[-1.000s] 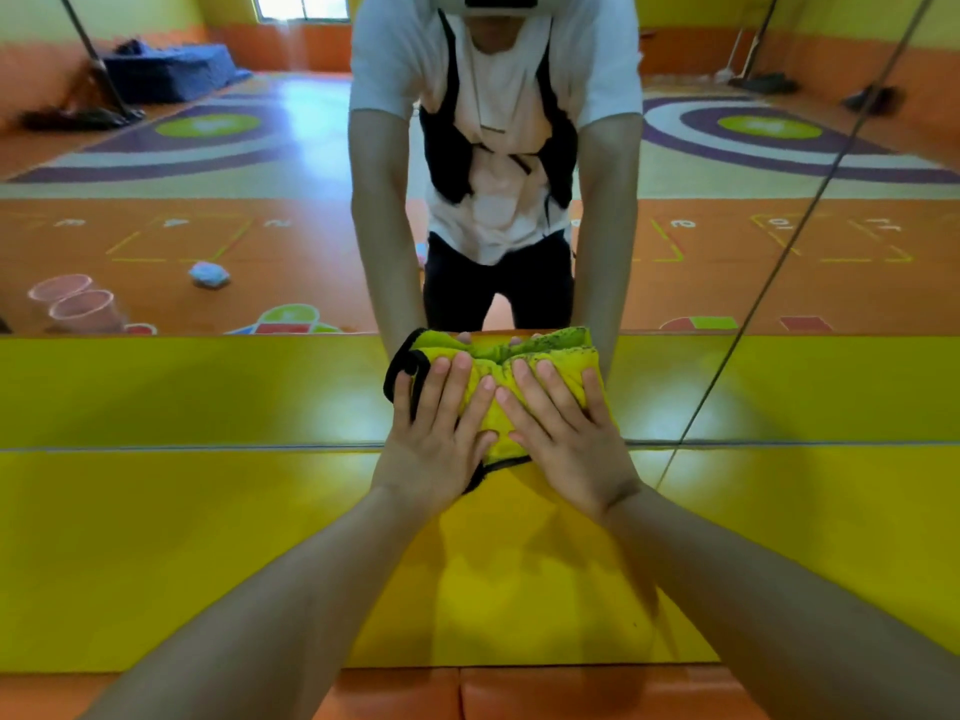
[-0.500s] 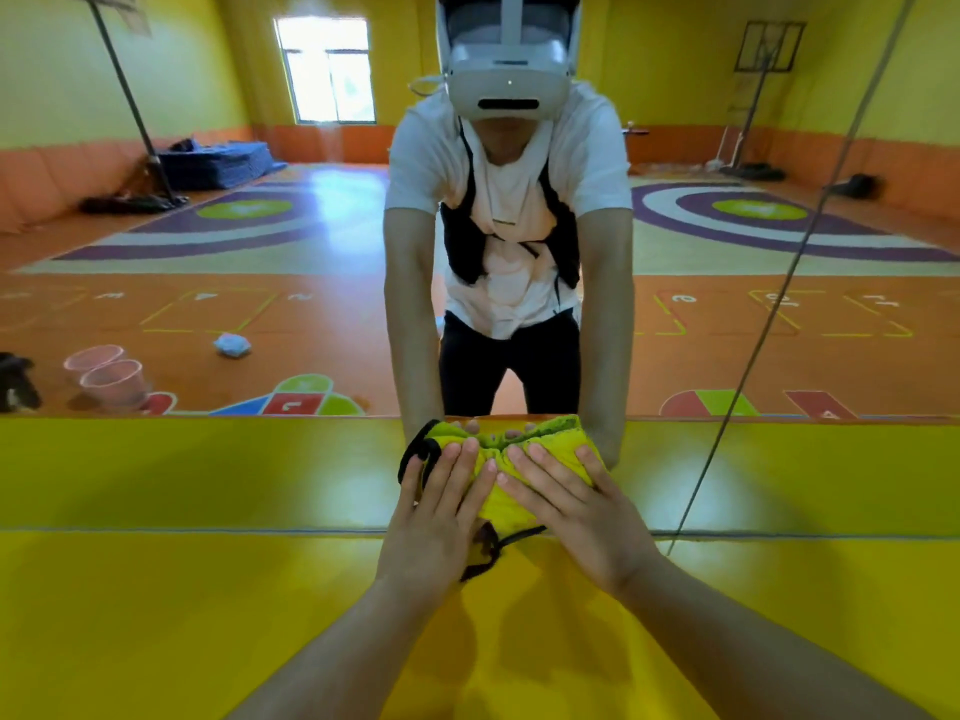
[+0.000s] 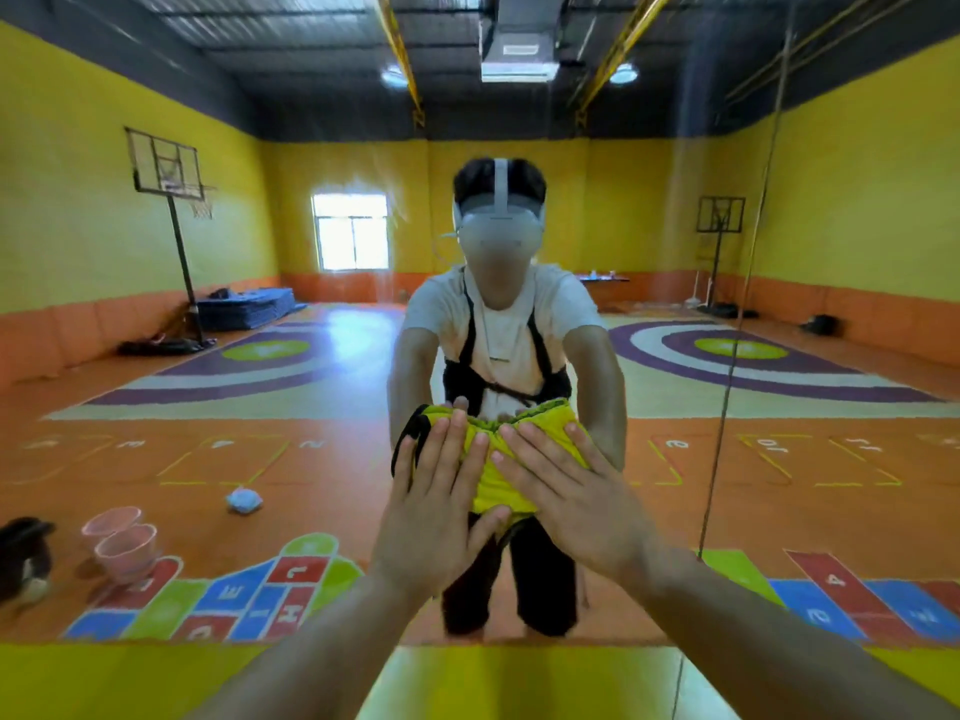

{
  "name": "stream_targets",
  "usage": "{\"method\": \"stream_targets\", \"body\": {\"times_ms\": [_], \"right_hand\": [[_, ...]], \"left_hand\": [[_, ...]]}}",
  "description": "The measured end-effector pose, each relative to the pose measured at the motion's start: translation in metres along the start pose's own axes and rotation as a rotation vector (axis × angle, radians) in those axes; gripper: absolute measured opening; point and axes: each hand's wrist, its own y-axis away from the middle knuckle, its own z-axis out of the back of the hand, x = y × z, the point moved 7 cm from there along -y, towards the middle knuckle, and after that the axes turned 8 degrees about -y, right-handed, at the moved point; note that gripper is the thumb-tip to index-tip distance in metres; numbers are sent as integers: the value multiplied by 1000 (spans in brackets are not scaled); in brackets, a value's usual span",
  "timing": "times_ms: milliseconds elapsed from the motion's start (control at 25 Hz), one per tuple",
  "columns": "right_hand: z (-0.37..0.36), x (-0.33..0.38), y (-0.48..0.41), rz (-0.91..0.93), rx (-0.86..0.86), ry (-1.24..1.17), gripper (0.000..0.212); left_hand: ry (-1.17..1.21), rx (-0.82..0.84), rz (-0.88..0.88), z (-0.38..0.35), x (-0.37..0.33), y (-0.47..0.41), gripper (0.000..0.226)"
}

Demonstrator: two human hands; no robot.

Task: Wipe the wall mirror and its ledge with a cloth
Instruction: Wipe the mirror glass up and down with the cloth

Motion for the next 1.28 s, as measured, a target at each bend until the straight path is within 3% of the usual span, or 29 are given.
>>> {"method": "stream_targets", "body": {"times_ms": [280,680,920,1120,1200,1280], "right_hand": [[99,-146,-162,-93,-64,137,78],[222,-329,-346,-178,-129,217,72],[253,-389,-343,-213,-111,140,71],[275,-415,-316,-269,-73,-44,72],[276,-405,-312,-337,-177,-219,63],[271,-394,-307,-441,-311,-233,55]], "left_hand": [[-4,-155,2,104,67,-217,83],[-168,-287,78,211,126,-473,85],[-129,-302,114,235,93,-533,91],[95,-270,114,243,55,-554,76],[68,-324,130,233,51,-544,66],[-24,-391,121,223,44,-535,60]]}}
